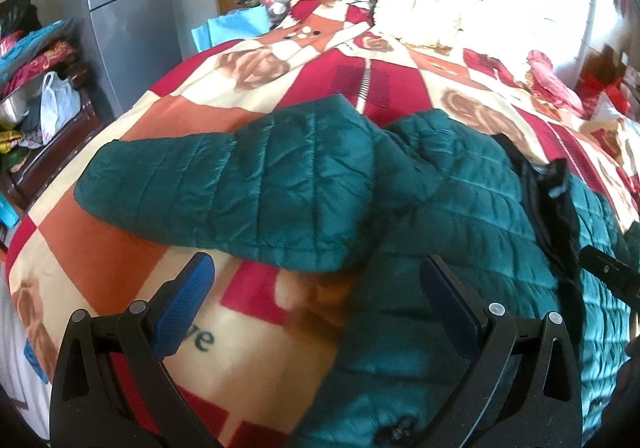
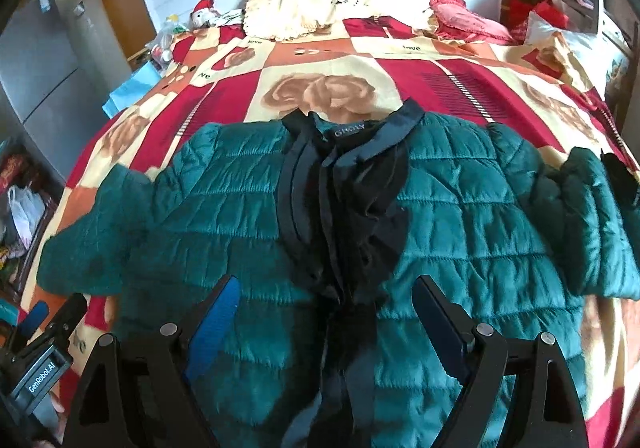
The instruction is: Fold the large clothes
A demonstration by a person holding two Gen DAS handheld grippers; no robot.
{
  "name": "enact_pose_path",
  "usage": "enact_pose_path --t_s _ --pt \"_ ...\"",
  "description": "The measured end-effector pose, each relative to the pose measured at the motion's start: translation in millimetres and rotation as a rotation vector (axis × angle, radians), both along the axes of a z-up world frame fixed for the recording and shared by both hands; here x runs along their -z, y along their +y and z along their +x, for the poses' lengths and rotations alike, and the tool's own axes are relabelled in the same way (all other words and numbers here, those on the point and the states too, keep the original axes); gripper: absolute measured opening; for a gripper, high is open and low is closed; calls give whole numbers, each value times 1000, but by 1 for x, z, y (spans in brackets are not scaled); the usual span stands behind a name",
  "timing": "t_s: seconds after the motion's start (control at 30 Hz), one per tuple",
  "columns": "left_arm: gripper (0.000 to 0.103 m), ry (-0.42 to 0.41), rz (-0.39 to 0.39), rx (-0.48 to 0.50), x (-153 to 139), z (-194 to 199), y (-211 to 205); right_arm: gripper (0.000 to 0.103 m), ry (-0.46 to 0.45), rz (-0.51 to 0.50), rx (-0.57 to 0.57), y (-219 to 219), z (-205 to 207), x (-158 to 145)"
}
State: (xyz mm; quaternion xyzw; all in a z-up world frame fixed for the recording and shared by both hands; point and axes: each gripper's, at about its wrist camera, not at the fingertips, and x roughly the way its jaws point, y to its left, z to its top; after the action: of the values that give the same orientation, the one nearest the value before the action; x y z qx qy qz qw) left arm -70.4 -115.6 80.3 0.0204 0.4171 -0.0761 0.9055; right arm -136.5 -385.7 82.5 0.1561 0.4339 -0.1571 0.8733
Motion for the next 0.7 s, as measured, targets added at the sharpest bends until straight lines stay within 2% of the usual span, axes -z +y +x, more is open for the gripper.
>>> enact_pose_path --t_s 0.33,0.7 --pt "102 37 22 -49 19 39 16 86 32 39 12 -3 35 28" --pt "102 98 8 -175 37 82 76 86 48 28 -30 10 48 38"
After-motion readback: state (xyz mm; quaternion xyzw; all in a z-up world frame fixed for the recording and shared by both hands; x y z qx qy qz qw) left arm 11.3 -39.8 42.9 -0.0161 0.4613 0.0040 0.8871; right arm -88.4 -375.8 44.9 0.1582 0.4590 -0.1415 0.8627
